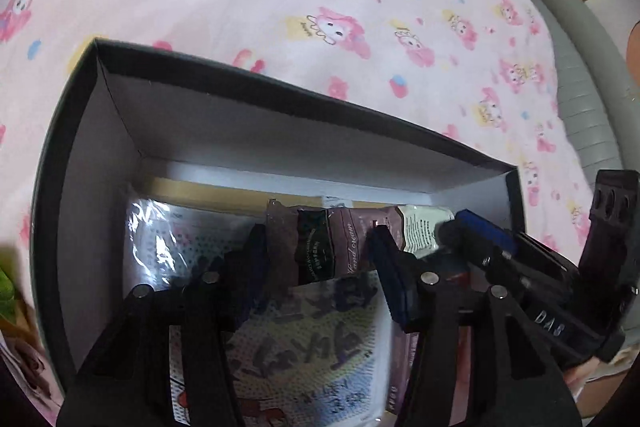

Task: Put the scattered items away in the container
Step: 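Lower the hand-cream tube into the black box beside the packets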

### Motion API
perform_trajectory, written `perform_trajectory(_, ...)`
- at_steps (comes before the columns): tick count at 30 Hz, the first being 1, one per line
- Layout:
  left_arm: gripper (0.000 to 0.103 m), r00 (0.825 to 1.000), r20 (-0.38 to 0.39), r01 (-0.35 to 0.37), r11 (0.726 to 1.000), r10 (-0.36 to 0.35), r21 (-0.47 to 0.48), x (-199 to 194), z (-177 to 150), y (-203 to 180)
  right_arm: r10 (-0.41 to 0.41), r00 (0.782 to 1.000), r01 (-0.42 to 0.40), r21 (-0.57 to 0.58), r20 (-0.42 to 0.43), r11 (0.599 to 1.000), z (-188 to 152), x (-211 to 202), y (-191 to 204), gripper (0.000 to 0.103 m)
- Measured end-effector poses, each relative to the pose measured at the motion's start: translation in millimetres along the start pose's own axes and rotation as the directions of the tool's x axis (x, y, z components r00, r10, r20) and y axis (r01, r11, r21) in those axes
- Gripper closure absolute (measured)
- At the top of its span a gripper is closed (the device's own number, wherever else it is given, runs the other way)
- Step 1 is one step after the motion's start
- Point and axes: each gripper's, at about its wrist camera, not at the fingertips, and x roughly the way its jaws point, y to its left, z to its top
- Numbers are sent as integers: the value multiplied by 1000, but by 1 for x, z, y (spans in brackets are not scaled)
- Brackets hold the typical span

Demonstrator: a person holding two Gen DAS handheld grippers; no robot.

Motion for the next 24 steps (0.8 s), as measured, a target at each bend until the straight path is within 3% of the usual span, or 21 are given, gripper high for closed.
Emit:
perform_trajectory(3, 50, 999, 43, -2, 1000, 2, 1, -11, -2, -2, 9, 1000, -9, 7, 14, 1000, -3, -3, 0, 71)
perform_trajectory(6, 50, 996, 84, -4, 1000, 3, 6, -23, -9, -2, 33, 996, -37, 41, 84, 998, -6, -26, -7, 71)
perform_trajectory(9, 50, 997, 73, -18, 1000, 17, 16, -23, -16, -7, 39, 987, -49, 62, 158, 997, -6, -47, -14, 71)
perform_trajectory(15, 52, 992, 53, -113, 993, 114, -30, -13, -23, -10, 45, 982, -65, 105, 186, 992, -3, -62, -33, 71)
perform_trajectory(17, 53, 995, 8, -101, 994, 101, -44, -2, -19, -13, 43, 979, -69, 125, 199, 990, -2, -69, -43, 71)
perform_trajectory(20, 53, 995, 4, -95, 995, 95, -3, 9, -11, -31, 38, 981, -68, 149, 192, 987, -1, -68, -53, 71)
perform_trajectory(24, 56, 1000, 2, -16, 1000, 16, 8, 11, -4, -50, 64, 980, -95, 164, 186, 982, 0, -66, -63, 71)
